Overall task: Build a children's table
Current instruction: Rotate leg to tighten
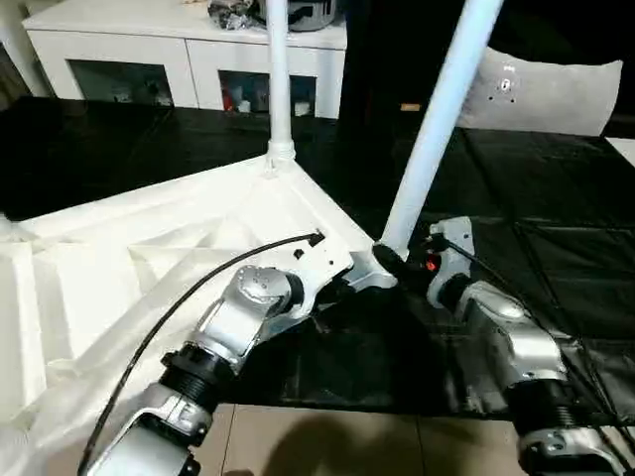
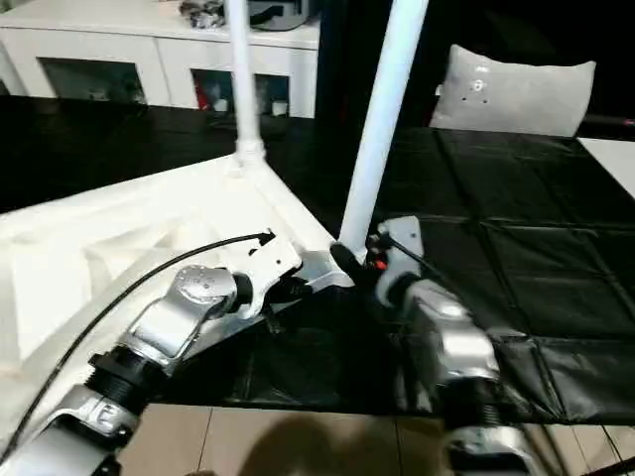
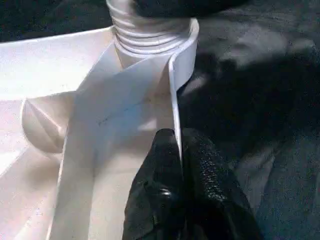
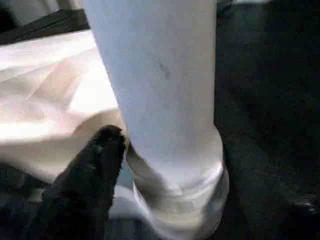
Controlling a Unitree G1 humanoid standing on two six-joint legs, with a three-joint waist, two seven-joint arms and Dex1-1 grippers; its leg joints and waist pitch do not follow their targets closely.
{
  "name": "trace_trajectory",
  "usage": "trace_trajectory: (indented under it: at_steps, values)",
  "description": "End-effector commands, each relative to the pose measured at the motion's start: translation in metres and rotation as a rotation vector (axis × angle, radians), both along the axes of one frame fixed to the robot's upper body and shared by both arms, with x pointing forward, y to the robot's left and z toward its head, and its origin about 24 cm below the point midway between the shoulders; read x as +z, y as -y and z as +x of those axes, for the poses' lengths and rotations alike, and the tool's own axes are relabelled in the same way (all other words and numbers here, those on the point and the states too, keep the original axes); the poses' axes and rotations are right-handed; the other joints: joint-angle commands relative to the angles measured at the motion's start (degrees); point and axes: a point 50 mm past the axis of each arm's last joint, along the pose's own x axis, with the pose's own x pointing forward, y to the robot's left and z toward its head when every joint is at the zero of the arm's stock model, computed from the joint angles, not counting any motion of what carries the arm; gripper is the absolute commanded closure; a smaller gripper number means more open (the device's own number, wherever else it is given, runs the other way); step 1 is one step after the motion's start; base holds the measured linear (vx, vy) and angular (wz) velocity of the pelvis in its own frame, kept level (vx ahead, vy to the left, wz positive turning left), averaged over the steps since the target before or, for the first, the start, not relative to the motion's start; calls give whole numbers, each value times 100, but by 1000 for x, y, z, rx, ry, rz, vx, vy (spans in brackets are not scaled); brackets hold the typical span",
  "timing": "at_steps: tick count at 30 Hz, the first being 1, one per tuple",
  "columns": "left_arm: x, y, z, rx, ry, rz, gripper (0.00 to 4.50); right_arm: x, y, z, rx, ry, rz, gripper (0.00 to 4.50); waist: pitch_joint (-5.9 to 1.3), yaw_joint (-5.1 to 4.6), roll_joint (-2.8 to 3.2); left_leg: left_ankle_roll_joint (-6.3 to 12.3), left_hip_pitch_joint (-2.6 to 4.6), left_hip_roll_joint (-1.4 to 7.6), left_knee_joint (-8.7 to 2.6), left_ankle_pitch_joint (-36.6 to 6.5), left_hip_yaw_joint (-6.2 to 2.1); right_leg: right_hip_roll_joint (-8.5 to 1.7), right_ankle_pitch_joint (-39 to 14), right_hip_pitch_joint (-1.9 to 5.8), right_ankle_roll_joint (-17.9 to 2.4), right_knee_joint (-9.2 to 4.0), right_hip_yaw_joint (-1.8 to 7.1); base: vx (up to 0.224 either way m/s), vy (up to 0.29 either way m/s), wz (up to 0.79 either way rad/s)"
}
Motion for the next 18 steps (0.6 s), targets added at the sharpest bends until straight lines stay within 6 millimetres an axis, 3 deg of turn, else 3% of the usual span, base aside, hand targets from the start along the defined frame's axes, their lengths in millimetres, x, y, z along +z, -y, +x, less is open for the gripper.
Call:
trace_trajectory:
  at_steps: [1, 4, 7, 9, 13, 17, 18]
  values:
    - [-4, -3, -2, -57, 3, 48, 450, 5, 6, -1, 26, 23, 13, 71, -282, 24, -19, 267, 0, 320, -340, -1149, -120, -546, -1135, 256, -891, -504, 316, 0, 0, 0]
    - [-6, -10, -4, -113, -9, 57, 450, 13, 18, -6, 111, 53, 3, 43, -288, 28, 13, 288, -1, 324, -329, -1036, -121, -541, -952, 251, -956, -483, 309, 0, 0, 0]
    - [-6, -18, -10, -225, -24, 61, 450, 22, 27, -12, 221, 64, -8, 21, -297, 48, 0, 415, -9, 330, -305, -871, -114, -533, -514, 264, -1068, -435, 307, 0, 0, 0]
    - [-6, -20, -13, -279, -22, 65, 450, 23, 28, -13, 251, 64, -12, 5, -290, 57, -2, 429, -7, 330, -304, -894, -110, -545, -575, 260, -1085, -447, 306, 0, 0, 0]
    - [-9, -31, -18, -419, -52, 125, 450, 27, 26, -19, 430, 71, -62, 5, -279, 88, -1, 356, 15, 351, -315, -1103, -102, -550, -991, 244, -1069, -473, 298, 0, 0, 0]
    - [-7, -36, -18, -460, -57, 139, 450, 27, 22, -25, 552, 56, -69, 5, -277, 163, 13, 335, 32, 381, -320, -1116, -100, -550, -927, 224, -1092, -449, 303, 0, 0, 0]
    - [-7, -37, -18, -466, -58, 139, 450, 27, 22, -26, 565, 53, -68, 31, -288, 176, 6, 321, 33, 376, -313, -1102, -99, -553, -887, 233, -1106, -437, 302, 0, 0, 0]
